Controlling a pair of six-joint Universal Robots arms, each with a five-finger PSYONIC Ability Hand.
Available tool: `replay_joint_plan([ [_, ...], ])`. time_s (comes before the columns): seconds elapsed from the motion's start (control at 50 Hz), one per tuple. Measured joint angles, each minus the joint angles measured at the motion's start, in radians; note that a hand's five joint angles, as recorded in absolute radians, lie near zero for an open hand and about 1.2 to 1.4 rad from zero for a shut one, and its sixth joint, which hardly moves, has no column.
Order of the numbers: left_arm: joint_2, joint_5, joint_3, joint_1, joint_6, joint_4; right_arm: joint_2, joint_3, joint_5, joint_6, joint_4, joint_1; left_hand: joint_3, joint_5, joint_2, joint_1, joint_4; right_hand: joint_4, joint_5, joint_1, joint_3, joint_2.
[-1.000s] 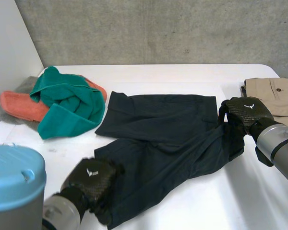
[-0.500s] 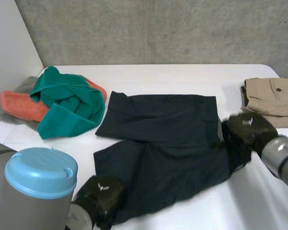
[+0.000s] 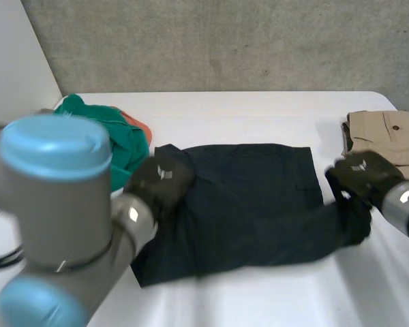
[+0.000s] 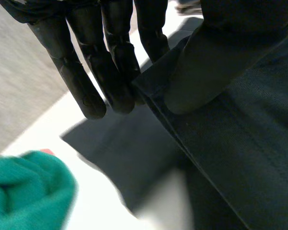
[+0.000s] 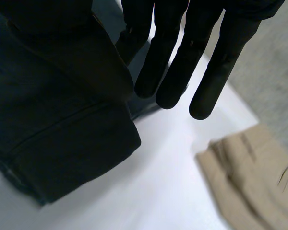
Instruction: Fold the laundry.
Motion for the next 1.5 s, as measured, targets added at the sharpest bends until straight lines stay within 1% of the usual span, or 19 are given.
replay_joint_plan([
  [0.12, -0.227, -0.001, 0.23, 0.079, 0.16, 0.154, 0.156, -0.166, 0.056, 0.071, -0.132, 0.085, 0.0, 0.0, 0.0, 0.0, 0.0, 0.0, 0.004, 0.0, 0.0, 0.0],
  [0.26, -0.47, 0.004, 0.465, 0.156, 0.345, 0.324, 0.401, -0.401, 0.16, 0.078, -0.303, 0.158, 0.0, 0.0, 0.001, 0.0, 0.0, 0.0, 0.008, 0.0, 0.0, 0.0],
  [0.38, -0.636, 0.017, 0.638, 0.193, 0.397, 0.453, 0.612, -0.597, 0.231, 0.049, -0.46, 0.184, 0.003, 0.0, 0.002, 0.0, 0.0, 0.0, 0.008, 0.0, 0.0, 0.0],
  [0.48, -0.735, 0.024, 0.756, 0.204, 0.397, 0.486, 0.737, -0.72, 0.253, 0.015, -0.529, 0.197, 0.003, 0.0, 0.002, 0.0, 0.0, -0.013, -0.007, -0.003, -0.013, -0.016],
  [0.5, -0.748, 0.025, 0.772, 0.205, 0.395, 0.488, 0.755, -0.738, 0.256, 0.009, -0.536, 0.198, -0.079, -0.061, -0.08, -0.063, -0.065, -0.13, -0.104, -0.1, -0.129, -0.128],
  [0.52, -0.762, 0.025, 0.788, 0.205, 0.393, 0.492, 0.774, -0.76, 0.259, 0.003, -0.543, 0.2, -0.14, -0.136, -0.141, -0.141, -0.144, -0.306, -0.298, -0.27, -0.308, -0.313],
  [0.54, -0.77, 0.026, 0.797, 0.204, 0.391, 0.494, 0.787, -0.774, 0.26, -0.001, -0.546, 0.201, -0.391, -0.387, -0.398, -0.431, -0.4, -0.426, -0.421, -0.413, -0.428, -0.459],
  [0.58, -0.78, 0.027, 0.802, 0.201, 0.386, 0.5, 0.802, -0.792, 0.262, -0.005, -0.549, 0.203, -0.744, -0.744, -0.773, -0.824, -0.762, -0.756, -0.763, -0.727, -0.757, -0.779],
  [0.6, -0.782, 0.026, 0.797, 0.198, 0.383, 0.506, 0.803, -0.796, 0.263, -0.004, -0.547, 0.205, -0.843, -0.837, -0.855, -0.901, -0.864, -0.895, -0.891, -0.863, -0.896, -0.919],
  [0.66, -0.772, 0.024, 0.77, 0.191, 0.376, 0.528, 0.78, -0.781, 0.265, 0.009, -0.535, 0.207, -0.972, -0.947, -0.98, -0.948, -0.991, -0.979, -0.969, -0.913, -0.988, -0.988],
  [0.76, -0.679, 0.015, 0.632, 0.176, 0.353, 0.579, 0.635, -0.665, 0.261, 0.082, -0.444, 0.193, -0.979, -0.947, -0.988, -0.948, -0.998, -0.99, -0.971, -0.913, -0.994, -0.99],
  [0.88, -0.473, 0.01, 0.371, 0.166, 0.284, 0.596, 0.425, -0.483, 0.209, 0.216, -0.213, 0.135, -0.979, -0.947, -0.99, -0.948, -0.998, -0.99, -0.971, -0.913, -0.994, -0.99],
  [0.96, -0.356, 0.01, 0.214, 0.156, 0.234, 0.592, 0.363, -0.377, 0.142, 0.276, -0.058, 0.084, -0.979, -0.947, -0.99, -0.948, -0.998, -0.988, -0.971, -0.913, -0.992, -0.988],
  [1.04, -0.28, 0.011, 0.098, 0.143, 0.202, 0.589, 0.346, -0.287, 0.095, 0.297, -0.006, 0.051, -0.979, -0.947, -0.99, -0.948, -0.998, -0.988, -0.971, -0.913, -0.992, -0.988],
  [1.1, -0.243, 0.014, 0.034, 0.133, 0.188, 0.588, 0.33, -0.229, 0.076, 0.3, -0.035, 0.033, -0.979, -0.947, -0.99, -0.948, -0.998, -0.988, -0.971, -0.913, -0.992, -0.988],
  [1.22, -0.225, 0.022, 0.017, 0.125, 0.184, 0.598, 0.275, -0.208, 0.067, 0.296, -0.143, 0.016, -0.979, -0.947, -0.99, -0.948, -0.998, -0.988, -0.971, -0.913, -0.992, -0.988],
  [1.28, -0.233, 0.024, 0.048, 0.127, 0.185, 0.597, 0.266, -0.238, 0.067, 0.295, -0.15, 0.018, -0.979, -0.947, -0.99, -0.948, -0.998, -0.988, -0.971, -0.913, -0.992, -0.988],
  [1.42, -0.28, 0.066, 0.158, 0.137, 0.188, 0.552, 0.272, -0.367, 0.041, 0.296, -0.01, 0.025, -0.979, -0.947, -0.99, -0.948, -0.998, -0.967, -0.955, -0.901, -0.969, -0.968],
  [1.5, -0.304, 0.143, 0.218, 0.14, 0.187, 0.485, 0.273, -0.421, 0.015, 0.299, 0.068, 0.027, -0.979, -0.947, -0.99, -0.947, -0.998, -0.922, -0.915, -0.874, -0.923, -0.923],
])
